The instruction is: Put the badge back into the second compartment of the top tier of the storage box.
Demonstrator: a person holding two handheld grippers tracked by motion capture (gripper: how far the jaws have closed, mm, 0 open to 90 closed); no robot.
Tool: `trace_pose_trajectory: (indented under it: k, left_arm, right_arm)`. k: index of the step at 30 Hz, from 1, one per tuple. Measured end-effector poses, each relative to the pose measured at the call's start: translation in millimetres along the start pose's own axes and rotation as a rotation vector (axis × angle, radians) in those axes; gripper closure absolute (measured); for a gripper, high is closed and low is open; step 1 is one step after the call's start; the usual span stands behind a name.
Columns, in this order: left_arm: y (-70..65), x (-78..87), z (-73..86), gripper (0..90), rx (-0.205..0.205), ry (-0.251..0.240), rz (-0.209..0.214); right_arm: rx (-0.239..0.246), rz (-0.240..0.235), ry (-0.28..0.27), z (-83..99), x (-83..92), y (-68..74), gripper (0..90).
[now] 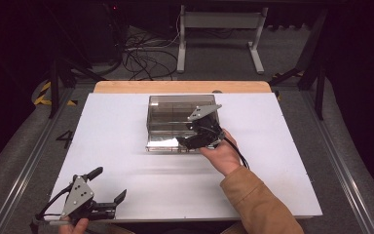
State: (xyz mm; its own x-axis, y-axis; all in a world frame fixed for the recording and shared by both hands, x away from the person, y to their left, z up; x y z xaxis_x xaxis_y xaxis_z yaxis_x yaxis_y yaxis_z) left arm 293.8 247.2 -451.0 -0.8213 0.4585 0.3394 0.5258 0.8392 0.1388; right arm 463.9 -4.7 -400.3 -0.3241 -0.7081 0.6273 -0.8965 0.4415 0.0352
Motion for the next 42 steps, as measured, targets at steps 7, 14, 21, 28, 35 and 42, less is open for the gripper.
trace_pose_trajectory:
  k: [7,14,21,28,35,42]
  left_arm:
    - [-0.1,-0.2,0.0,2.3,-0.001,0.000,0.000]
    - [0.3,0.3,-0.2,2.3,-0.003,-0.001,-0.003]
    - [-0.1,0.2,0.0,2.3,0.000,0.000,-0.001]
    - [0.0,0.2,-0.1,2.3,0.000,0.000,-0.002]
    - [0.4,0.5,-0.2,2.3,-0.004,-0.001,-0.004]
    - [0.1,0.2,-0.3,2.3,-0.004,-0.001,-0.005]
  right_arm:
    - [0.000,-0.016,-0.049,-4.0,15.4,3.4,24.9]
    - [0.011,-0.020,-0.073,-5.8,22.5,7.1,21.9]
    - [0.016,-0.022,-0.085,-5.8,28.3,9.5,19.6]
    - [0.025,-0.027,-0.098,-5.0,35.7,11.2,16.6]
    - [0.028,-0.029,-0.124,-0.5,50.0,12.7,12.1]
    - [0.051,-0.024,-0.163,5.5,68.8,14.4,5.5]
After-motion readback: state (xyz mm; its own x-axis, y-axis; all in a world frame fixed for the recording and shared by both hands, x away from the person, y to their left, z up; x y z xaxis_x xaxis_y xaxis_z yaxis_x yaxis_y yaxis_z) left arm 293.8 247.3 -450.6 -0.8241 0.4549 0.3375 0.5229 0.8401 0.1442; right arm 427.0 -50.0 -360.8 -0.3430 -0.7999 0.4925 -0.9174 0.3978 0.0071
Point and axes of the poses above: each handheld gripper's, and its own axes: x roughly backward along the jaws, z roughly out of its underside, y roughly to its left, the point moved 7 cm from there along -x, roughly forward along the jaws, and after that the axes turned 5 degrees about -z, right-handed, at the moved point
